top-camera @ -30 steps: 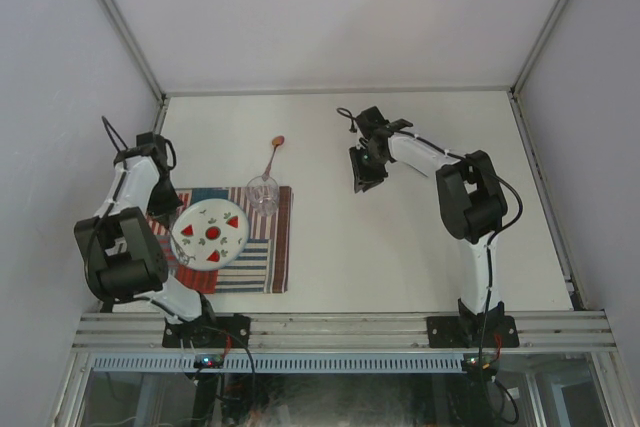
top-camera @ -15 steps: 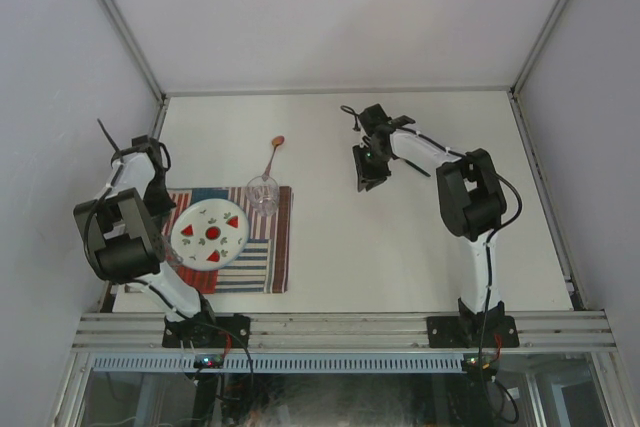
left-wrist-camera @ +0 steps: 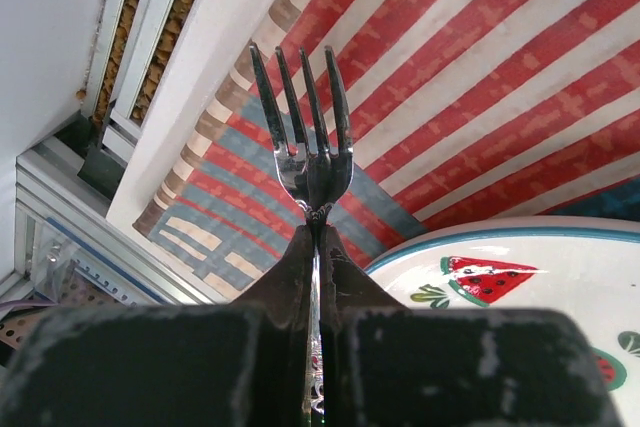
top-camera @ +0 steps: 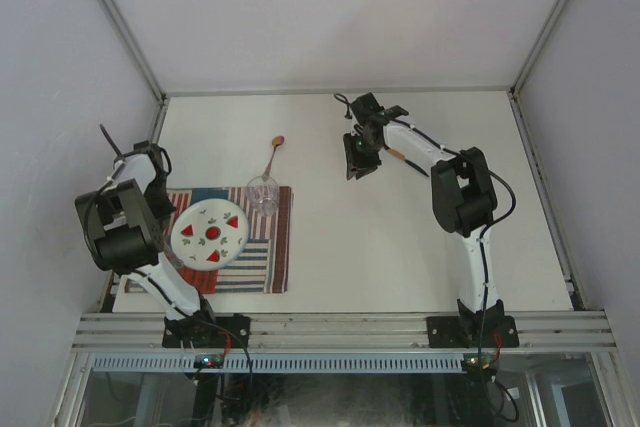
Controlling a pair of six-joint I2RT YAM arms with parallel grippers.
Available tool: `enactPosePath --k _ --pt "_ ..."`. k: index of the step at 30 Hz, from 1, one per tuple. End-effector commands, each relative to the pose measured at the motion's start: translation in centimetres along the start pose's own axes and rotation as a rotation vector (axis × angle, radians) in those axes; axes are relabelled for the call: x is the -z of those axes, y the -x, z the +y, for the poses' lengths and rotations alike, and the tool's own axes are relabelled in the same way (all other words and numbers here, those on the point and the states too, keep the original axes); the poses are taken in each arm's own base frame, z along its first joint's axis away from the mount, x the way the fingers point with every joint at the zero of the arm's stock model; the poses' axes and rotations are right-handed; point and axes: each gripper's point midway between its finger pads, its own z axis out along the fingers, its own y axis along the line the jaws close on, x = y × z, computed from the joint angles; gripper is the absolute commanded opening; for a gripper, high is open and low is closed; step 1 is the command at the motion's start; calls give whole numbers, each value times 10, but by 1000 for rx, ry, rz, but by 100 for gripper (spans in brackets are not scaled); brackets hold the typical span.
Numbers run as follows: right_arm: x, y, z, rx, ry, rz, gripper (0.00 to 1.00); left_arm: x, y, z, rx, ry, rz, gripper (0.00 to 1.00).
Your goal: Set the dinner table for one person
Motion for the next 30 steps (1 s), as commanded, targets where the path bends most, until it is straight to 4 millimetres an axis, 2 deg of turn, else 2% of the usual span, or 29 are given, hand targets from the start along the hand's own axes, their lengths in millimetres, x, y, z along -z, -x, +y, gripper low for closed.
enactPosePath --k 1,7,9,10,15,20,22,24,25,27,29,30 --pt "8 9 14 -1 26 -38 30 2 7 7 45 13 -29 0" --pt "9 8 13 4 20 -50 34 4 8 9 56 16 -43 21" --pt "9 7 13 3 21 -49 35 5 8 10 58 12 -47 35" --pt "8 6 13 2 22 -47 35 5 8 9 57 10 -48 38" --pt "10 5 14 5 24 -53 36 8 7 11 62 9 -59 38" --pt "19 12 19 23 37 -91 36 25 10 11 90 -40 -108 38" --pt "31 18 30 60 60 -135 38 39 9 11 100 -67 -147 40" --pt "44 23 48 134 94 -180 44 56 6 10 109 -102 -179 46" --pt "50 24 60 180 111 -202 48 65 3 7 110 -136 -192 52" --pt "59 23 85 256 149 -230 56 86 -4 2 101 -187 -231 70" --pt "67 24 105 263 192 -236 57 104 -13 -1 78 -193 -278 88" --pt "69 22 113 251 212 -231 57 111 -18 -5 72 -217 -294 91"
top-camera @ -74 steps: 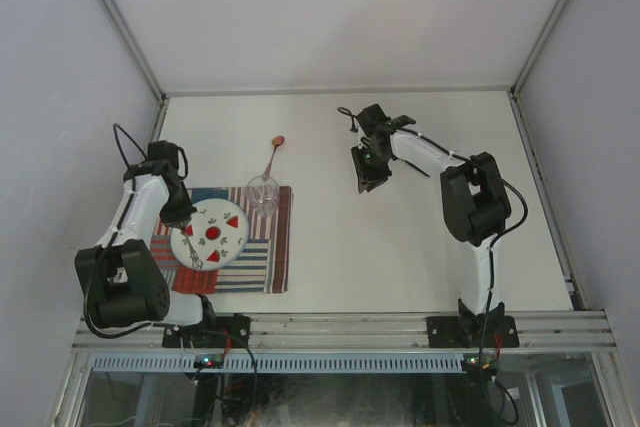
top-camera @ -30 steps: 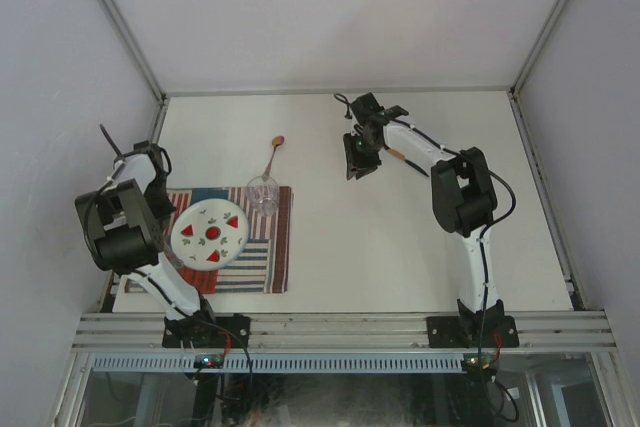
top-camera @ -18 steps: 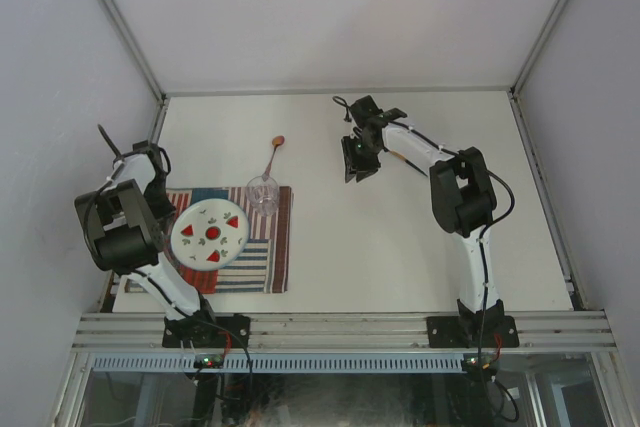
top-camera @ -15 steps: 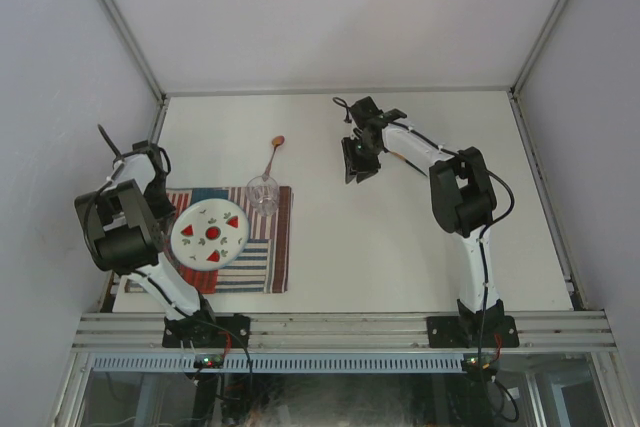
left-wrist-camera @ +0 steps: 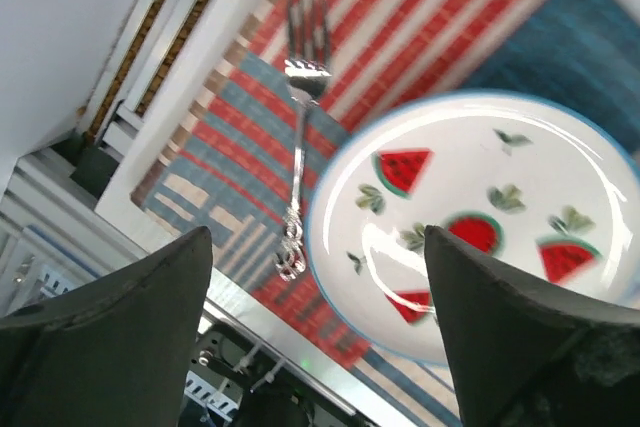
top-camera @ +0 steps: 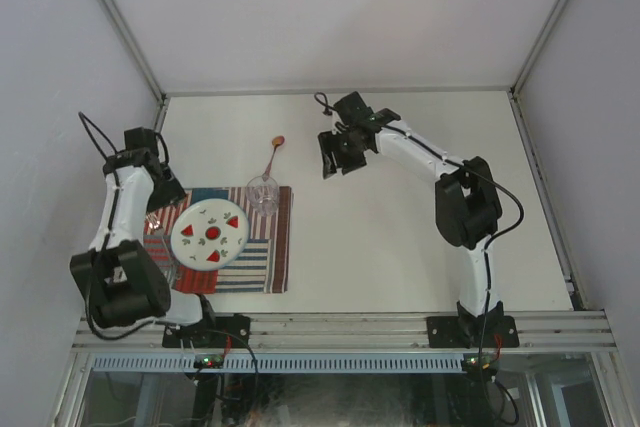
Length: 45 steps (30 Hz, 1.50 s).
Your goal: Set the dinner table for one person
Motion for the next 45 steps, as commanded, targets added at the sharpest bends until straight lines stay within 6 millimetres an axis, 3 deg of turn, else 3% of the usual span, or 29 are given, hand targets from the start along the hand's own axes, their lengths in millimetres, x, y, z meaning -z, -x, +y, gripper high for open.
enactPosePath --k 1,6,8,9,11,14,19,21,23,26,28,31,35,37,41,45 --pt "42 34 69 91 147 -142 57 41 -21 -17 -26 -106 -58 92" --pt "49 29 102 110 157 -153 58 59 -46 -11 -83 -178 -48 94" --pt "48 26 106 118 127 -141 58 75 -59 -22 -103 -281 21 95" --pt "48 26 107 116 114 -134 58 87 -67 -18 -113 -276 91 94" --pt "48 24 108 102 89 -122 58 103 -63 -9 -111 -220 86 94" --pt "54 29 115 60 97 -132 58 102 -62 4 -87 -142 6 93" --pt "69 40 148 87 150 -171 60 109 -49 5 9 -211 -183 94" --pt "67 37 161 114 176 -154 60 126 -41 14 70 -214 -237 94" --pt "66 36 173 139 196 -158 60 144 -39 -7 101 -377 -265 94" --pt "64 43 188 125 231 -192 60 168 -49 -58 154 -700 -229 94" --pt "63 50 194 77 241 -199 60 181 -53 -77 215 -842 -213 96" --pt "62 60 211 14 300 -206 60 171 -58 -80 320 -861 -208 98" --pt "62 60 262 33 439 -245 70 137 -59 -58 366 -707 -292 98" --pt "67 51 295 108 507 -273 80 137 -58 -54 378 -699 -327 99" --pt "73 29 349 207 566 -337 84 138 -49 -52 515 -743 -394 100" --pt "74 17 364 233 528 -380 91 147 -41 -50 547 -792 -466 100"
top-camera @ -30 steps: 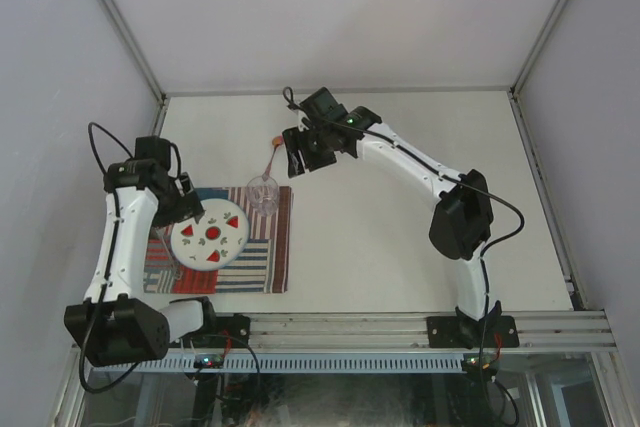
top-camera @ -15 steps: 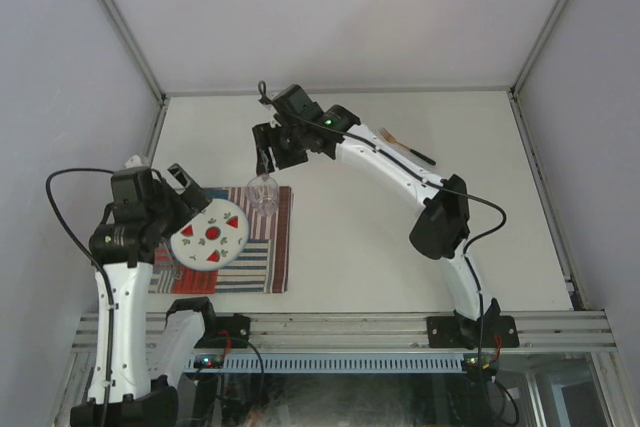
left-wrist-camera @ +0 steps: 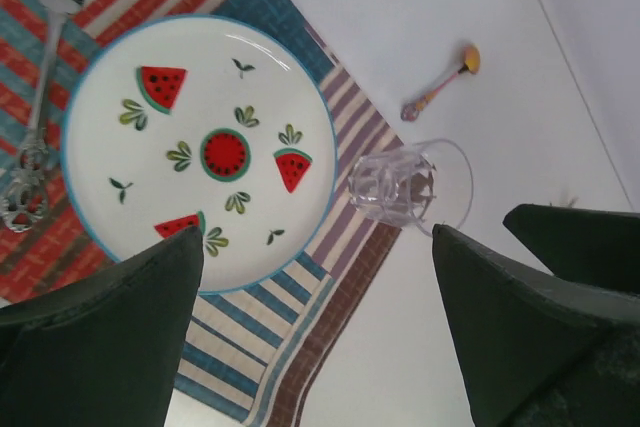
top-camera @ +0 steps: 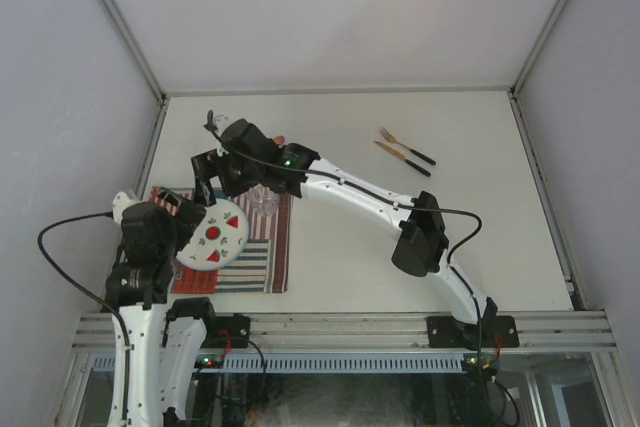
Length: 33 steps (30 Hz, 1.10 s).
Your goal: Set the dinner table for one person
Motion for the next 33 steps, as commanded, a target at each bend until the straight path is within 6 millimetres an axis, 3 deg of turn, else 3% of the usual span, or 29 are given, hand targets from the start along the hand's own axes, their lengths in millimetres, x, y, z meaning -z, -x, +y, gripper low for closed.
enactPosePath --k 1,6,8,17,20,28,33 --pt "7 14 53 74 73 -118 92 5 30 -24 65 -107 -143 100" --pt "-6 8 55 44 87 -116 95 2 34 -29 -24 -81 -117 100" --pt "-9 12 57 22 88 -123 100 1 38 -33 -65 -54 -85 100" --pt "-2 37 61 87 8 -238 100 -2 63 -57 -148 -25 -107 100" --pt "3 40 58 119 -4 -253 100 -13 57 -65 -150 -51 -71 100" --pt "6 40 41 77 3 -249 97 -65 20 -58 -174 93 196 100" --pt "6 50 26 33 -22 -274 97 -81 18 -68 -205 108 261 100"
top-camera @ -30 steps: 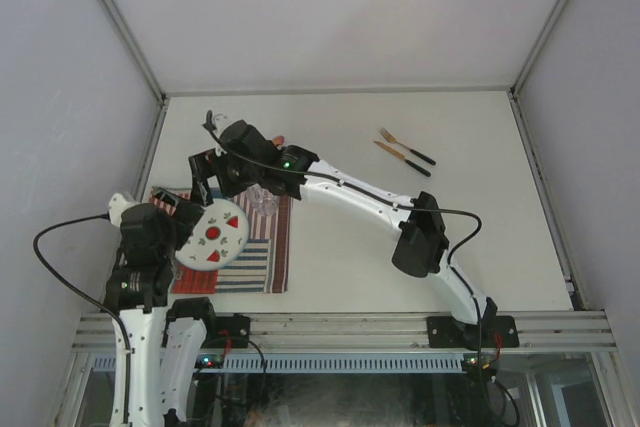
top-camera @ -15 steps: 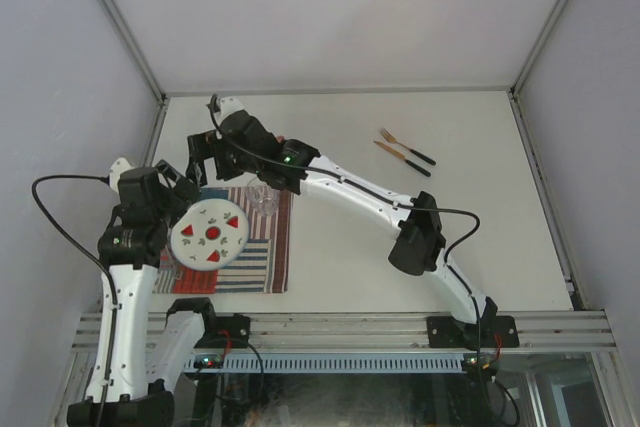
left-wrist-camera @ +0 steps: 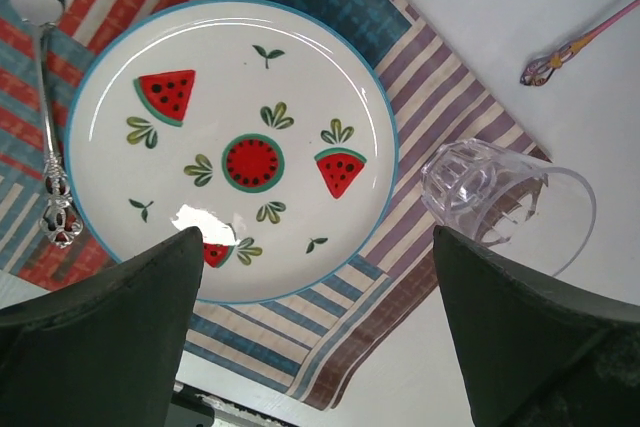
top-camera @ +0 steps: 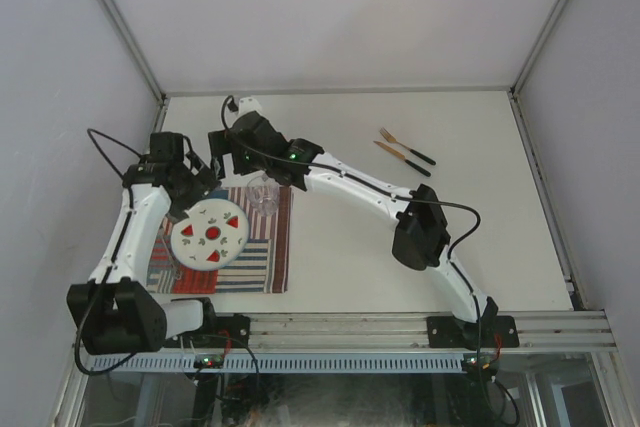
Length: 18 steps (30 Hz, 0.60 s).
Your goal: Set the dinner table for one person
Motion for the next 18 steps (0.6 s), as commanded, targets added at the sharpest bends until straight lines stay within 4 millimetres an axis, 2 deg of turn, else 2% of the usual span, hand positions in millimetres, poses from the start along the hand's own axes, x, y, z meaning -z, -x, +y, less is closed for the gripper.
enactPosePath --k 1,4,7,10,11,15,18 --pt "37 14 80 -18 252 -25 96 26 31 -59 -34 -214 -64 100" --pt "42 23 90 20 281 -59 97 46 45 -59 -21 -246 -150 100" --pt "51 36 98 53 286 -93 97 77 61 -65 -3 -329 -259 100" --pt "57 38 107 52 266 -101 97 91 62 -64 -35 -365 -291 100" --pt "57 35 110 57 256 -100 97 90 59 -63 -44 -361 -279 100" --pt "57 19 113 20 219 -69 96 63 37 -52 -78 -286 -141 100" --pt "58 14 120 33 191 -87 95 48 28 -44 -46 -296 -82 100"
